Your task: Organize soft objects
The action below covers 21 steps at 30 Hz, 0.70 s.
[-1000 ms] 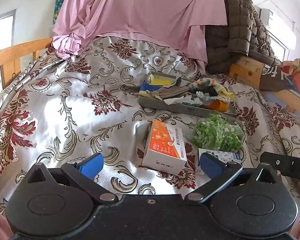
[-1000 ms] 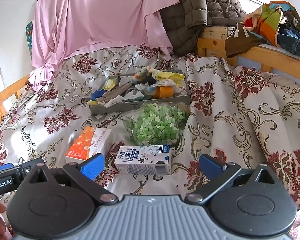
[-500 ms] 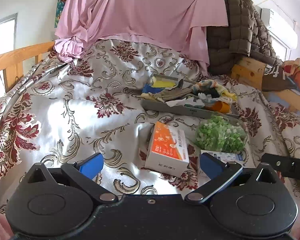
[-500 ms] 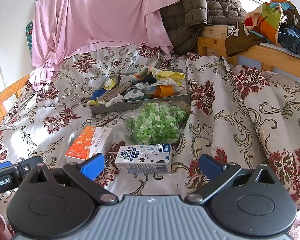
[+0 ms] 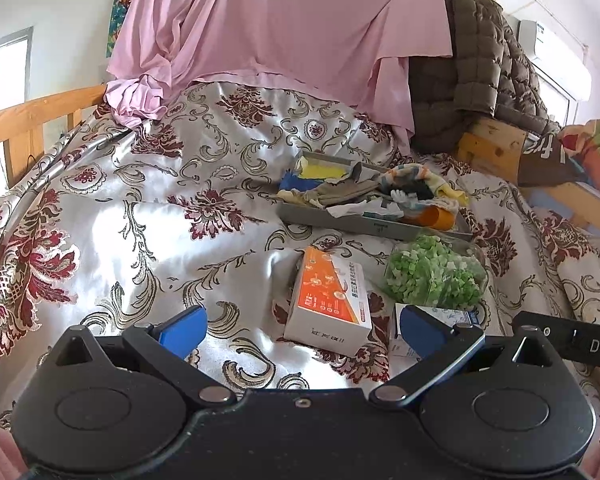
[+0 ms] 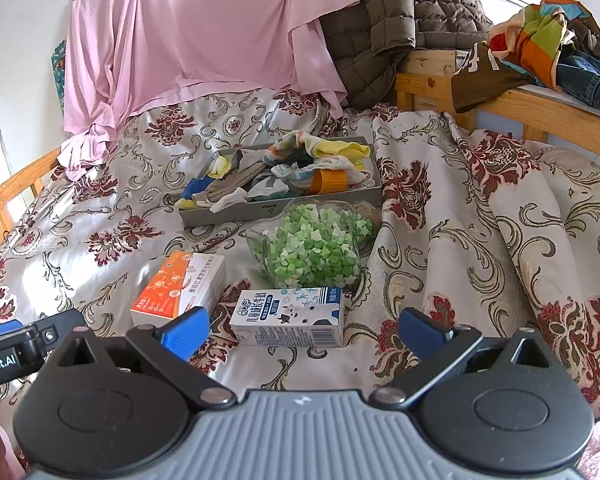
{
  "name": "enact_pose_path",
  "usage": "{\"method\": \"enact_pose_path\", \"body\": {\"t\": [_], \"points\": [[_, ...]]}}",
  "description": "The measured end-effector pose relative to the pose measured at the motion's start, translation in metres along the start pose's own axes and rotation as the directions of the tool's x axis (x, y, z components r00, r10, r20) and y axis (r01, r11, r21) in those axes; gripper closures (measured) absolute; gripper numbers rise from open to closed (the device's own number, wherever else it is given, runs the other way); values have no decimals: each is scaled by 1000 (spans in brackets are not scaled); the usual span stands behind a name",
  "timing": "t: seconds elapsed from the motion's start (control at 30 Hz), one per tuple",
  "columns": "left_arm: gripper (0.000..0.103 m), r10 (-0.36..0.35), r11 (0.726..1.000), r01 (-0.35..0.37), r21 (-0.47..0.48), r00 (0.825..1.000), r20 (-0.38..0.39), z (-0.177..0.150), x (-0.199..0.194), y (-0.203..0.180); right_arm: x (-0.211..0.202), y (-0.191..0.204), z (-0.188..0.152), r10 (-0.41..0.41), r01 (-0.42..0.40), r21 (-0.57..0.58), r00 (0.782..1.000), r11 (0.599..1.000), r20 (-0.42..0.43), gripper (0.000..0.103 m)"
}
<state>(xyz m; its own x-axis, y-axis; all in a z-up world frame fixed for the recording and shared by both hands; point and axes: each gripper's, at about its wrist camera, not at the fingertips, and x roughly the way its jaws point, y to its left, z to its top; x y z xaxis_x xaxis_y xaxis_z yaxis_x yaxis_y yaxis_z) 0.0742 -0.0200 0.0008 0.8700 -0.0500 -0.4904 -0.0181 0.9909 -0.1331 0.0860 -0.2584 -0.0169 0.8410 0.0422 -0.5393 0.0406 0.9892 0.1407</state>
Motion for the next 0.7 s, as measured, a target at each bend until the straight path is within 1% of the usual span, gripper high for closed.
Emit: {"method": "enact_pose_path", "body": {"t": [0.17,0.7], "points": [[1,5,1000,-5,13,1000,3,0,0,-1,0,0,0,0,0,0,1000,1000,0,0],[1,6,1000,-6,12,1000,2,0,0,-1,0,0,0,0,0,1,1000,1000,-1,0]]}}
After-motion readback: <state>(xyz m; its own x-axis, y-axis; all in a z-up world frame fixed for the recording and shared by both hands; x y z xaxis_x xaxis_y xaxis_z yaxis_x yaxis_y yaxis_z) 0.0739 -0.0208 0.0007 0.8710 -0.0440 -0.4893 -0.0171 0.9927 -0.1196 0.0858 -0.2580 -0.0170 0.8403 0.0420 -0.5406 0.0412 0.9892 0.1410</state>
